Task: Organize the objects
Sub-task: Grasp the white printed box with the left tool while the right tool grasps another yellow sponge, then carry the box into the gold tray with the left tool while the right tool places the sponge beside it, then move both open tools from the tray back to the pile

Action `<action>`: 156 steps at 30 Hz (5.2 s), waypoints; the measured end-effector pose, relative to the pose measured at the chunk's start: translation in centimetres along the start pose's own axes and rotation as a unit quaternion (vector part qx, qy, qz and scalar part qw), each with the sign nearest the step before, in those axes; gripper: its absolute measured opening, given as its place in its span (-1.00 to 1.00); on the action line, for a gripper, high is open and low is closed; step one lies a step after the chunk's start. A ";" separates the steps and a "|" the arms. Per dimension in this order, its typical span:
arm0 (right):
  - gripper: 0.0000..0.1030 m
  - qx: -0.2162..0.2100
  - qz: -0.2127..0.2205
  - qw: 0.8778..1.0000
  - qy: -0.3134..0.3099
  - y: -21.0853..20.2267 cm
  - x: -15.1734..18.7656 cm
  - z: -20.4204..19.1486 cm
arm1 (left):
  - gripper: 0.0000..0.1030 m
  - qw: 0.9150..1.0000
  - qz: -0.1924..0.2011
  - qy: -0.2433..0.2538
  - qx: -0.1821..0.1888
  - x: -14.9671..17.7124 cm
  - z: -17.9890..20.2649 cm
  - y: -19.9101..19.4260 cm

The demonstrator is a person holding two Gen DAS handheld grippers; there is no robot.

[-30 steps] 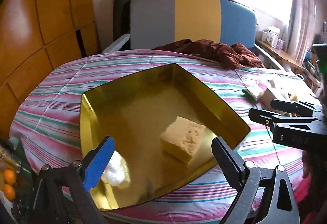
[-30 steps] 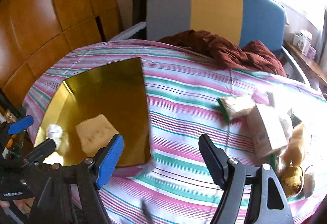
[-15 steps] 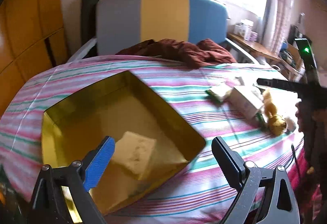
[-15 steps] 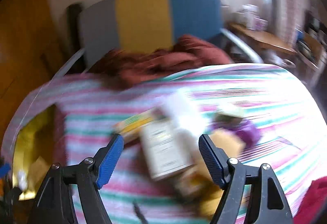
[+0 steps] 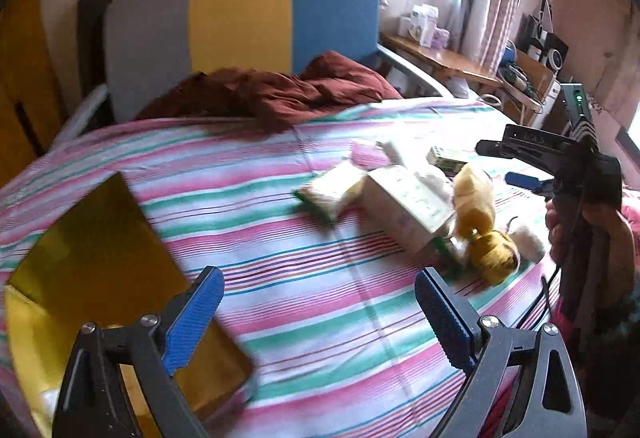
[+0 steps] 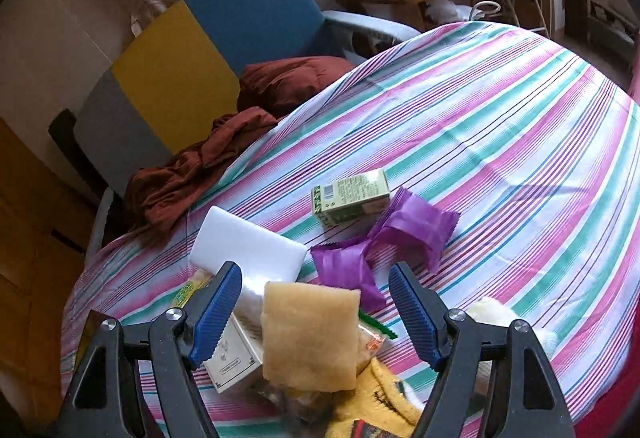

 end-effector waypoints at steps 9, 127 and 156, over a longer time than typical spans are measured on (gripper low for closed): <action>0.50 -0.028 0.007 0.999 0.023 -0.5 -0.5 0.5 | 0.88 0.996 -0.074 -0.022 0.037 -2.4 6.2 6.7; 0.55 -0.190 -0.155 0.894 -0.375 3.7 25.3 -35.6 | 0.54 0.929 0.058 -0.294 -0.215 10.7 -31.0 -9.5; 0.55 -0.102 -0.075 0.913 -0.387 1.5 21.9 -29.0 | 0.65 0.952 0.056 -0.220 -0.204 11.2 -24.4 -9.2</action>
Point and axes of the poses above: each gripper's, at about its wrist camera, not at the fingertips, and y roughly the way its jaws point, z to its right, x to its underside, the point moved 10 cm from there along y, roughly the way its jaws point, and after that the axes turned 11 degrees about -x, right-handed, at the moved point
